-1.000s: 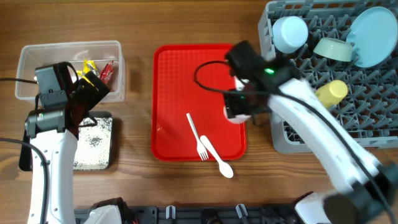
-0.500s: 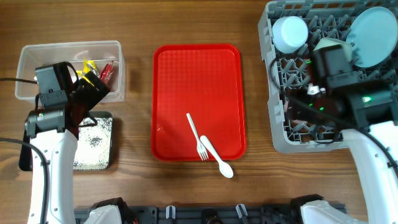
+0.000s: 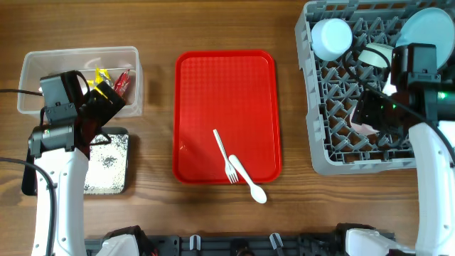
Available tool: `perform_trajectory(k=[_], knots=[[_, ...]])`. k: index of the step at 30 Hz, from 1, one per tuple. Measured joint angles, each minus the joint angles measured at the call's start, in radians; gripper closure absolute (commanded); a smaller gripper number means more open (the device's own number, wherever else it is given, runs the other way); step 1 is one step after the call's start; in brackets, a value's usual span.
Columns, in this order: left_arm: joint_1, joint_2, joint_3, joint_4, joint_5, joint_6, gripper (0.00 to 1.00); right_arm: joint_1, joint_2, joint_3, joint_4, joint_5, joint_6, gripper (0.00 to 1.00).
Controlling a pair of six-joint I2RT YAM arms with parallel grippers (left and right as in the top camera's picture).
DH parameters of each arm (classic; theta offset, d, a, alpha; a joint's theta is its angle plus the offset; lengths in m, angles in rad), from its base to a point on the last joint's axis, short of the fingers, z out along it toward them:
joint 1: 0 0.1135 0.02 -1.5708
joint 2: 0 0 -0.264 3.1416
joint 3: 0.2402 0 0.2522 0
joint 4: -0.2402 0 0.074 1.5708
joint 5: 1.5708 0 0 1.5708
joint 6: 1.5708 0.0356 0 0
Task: Sort waste into correct bins and load items into the dishwasher rack
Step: 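Carry the white cup into the rack and release it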
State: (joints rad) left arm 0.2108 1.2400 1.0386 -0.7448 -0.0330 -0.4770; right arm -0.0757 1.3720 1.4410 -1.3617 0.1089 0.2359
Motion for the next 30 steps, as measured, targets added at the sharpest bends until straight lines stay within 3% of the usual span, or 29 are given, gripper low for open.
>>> perform_trajectory(k=[19, 30], knots=[[0.0, 0.0, 0.0, 0.0, 0.0, 0.0, 0.0, -0.013, 0.224, -0.001, 0.065, -0.019, -0.029, 0.34], [0.0, 0.0, 0.0, 0.0, 0.0, 0.0, 0.0, -0.138, 0.241, -0.053, 0.113, -0.075, -0.06, 0.35]])
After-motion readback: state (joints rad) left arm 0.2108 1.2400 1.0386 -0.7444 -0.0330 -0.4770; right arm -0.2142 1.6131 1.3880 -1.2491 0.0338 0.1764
